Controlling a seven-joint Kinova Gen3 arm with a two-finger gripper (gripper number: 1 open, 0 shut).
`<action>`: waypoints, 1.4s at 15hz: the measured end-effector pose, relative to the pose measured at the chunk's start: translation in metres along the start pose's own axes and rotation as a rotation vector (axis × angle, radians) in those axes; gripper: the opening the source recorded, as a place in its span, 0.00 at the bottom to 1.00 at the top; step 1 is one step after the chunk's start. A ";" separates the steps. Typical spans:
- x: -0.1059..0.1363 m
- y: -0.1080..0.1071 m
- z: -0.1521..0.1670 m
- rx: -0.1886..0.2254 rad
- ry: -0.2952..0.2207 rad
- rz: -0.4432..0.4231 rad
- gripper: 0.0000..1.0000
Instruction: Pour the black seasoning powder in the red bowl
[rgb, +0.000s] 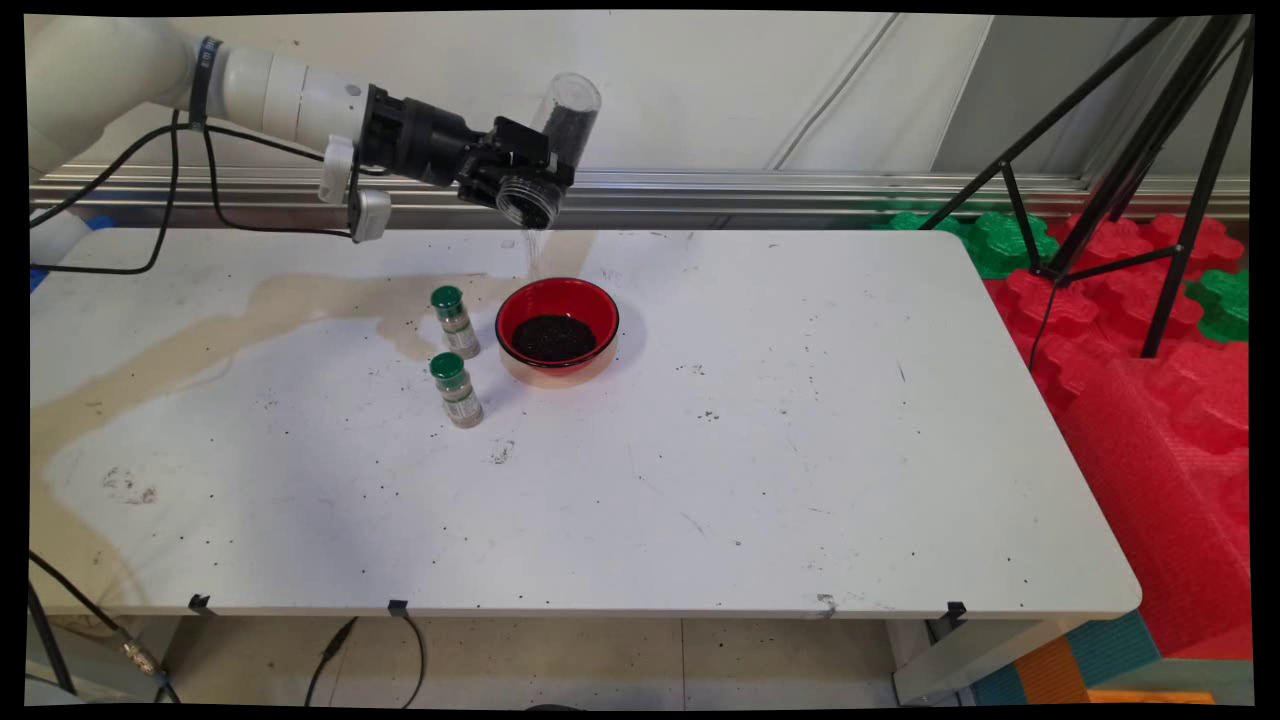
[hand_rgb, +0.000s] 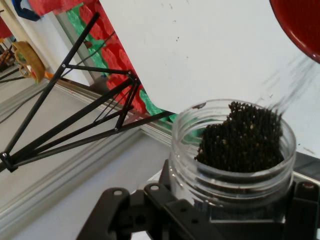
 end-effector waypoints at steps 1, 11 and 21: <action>0.000 0.000 -0.001 -0.002 0.001 -0.009 0.00; 0.002 -0.007 -0.008 -0.008 0.013 -0.099 0.00; -0.006 -0.019 -0.022 -0.018 0.004 -0.415 0.00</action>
